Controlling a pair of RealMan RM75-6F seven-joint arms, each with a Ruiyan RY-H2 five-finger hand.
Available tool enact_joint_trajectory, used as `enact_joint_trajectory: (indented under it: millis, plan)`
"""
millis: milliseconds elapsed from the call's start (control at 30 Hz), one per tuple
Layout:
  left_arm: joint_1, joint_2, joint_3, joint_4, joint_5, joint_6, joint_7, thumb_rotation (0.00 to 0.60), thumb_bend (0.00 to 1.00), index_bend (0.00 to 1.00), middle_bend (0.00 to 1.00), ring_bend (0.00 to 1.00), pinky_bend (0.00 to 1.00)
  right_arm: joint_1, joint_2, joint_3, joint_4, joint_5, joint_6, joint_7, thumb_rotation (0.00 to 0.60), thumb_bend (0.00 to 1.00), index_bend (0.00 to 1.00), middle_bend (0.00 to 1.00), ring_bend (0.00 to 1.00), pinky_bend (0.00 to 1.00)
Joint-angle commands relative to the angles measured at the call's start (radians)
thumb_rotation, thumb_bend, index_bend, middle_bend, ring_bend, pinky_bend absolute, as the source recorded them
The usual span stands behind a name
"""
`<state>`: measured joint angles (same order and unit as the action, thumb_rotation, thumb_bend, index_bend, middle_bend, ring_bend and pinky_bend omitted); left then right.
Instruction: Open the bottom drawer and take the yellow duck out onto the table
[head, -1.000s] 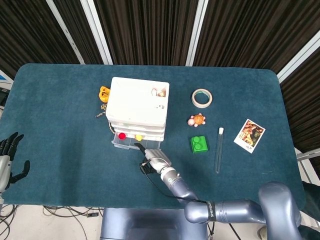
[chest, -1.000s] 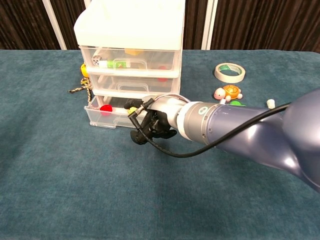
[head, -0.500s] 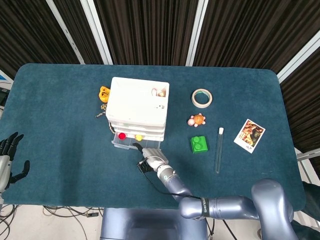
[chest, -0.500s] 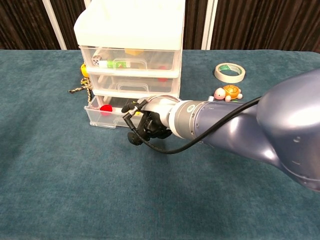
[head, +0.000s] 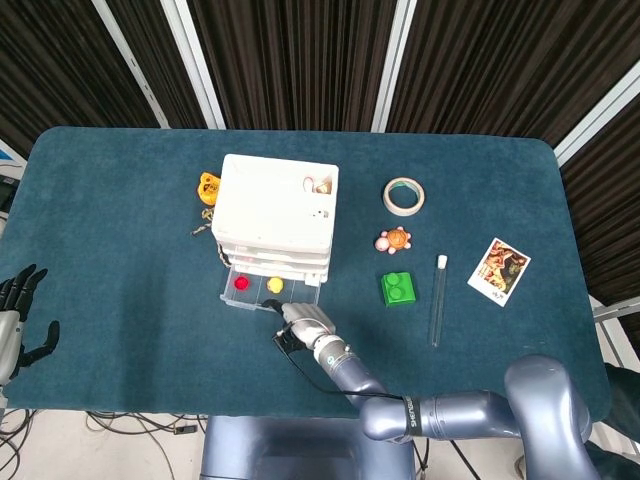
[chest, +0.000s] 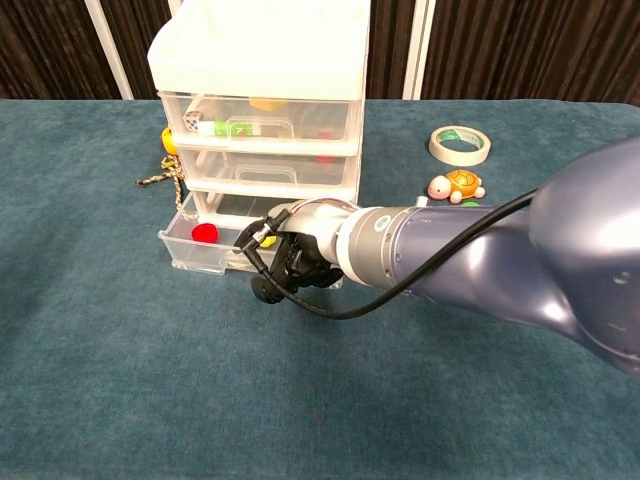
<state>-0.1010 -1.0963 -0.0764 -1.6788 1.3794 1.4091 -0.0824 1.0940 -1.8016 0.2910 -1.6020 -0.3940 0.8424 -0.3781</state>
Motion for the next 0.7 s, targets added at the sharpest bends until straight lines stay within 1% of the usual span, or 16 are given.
enact_joint_trajectory:
  millis: [33,233,433,533,700]
  plan:
    - [0.000,0.000,0.000,0.000,0.000,0.000,0.000,0.600,0.48,0.05,0.00,0.00,0.00,0.002,0.009,-0.007,-0.014,-0.002,0.000,-0.003,0.600,0.62,0.18,0.87,0.98,1.00]
    - [0.000,0.001,0.000,0.000,-0.001,0.000,0.000,0.600,0.48,0.05,0.00,0.00,0.00,0.010,0.039,-0.026,-0.046,0.006,-0.020,-0.012,0.600,0.62,0.20,0.87,0.98,1.00]
    - [0.000,0.001,0.000,-0.001,-0.002,-0.001,0.002,0.600,0.48,0.06,0.00,0.00,0.00,0.022,0.080,-0.042,-0.080,0.015,-0.069,-0.008,0.600,0.62,0.20,0.87,0.98,1.00]
    - [0.000,0.001,0.000,0.000,0.000,0.000,0.001,0.600,0.48,0.06,0.00,0.00,0.00,0.027,0.089,-0.047,-0.088,0.015,-0.069,-0.003,0.600,0.62,0.17,0.87,0.98,1.00]
    - [0.001,0.000,-0.001,0.001,-0.001,0.003,-0.001,0.600,0.48,0.06,0.00,0.00,0.00,0.019,0.091,-0.037,-0.099,-0.006,-0.035,0.026,0.600,0.61,0.12,0.89,0.99,1.00]
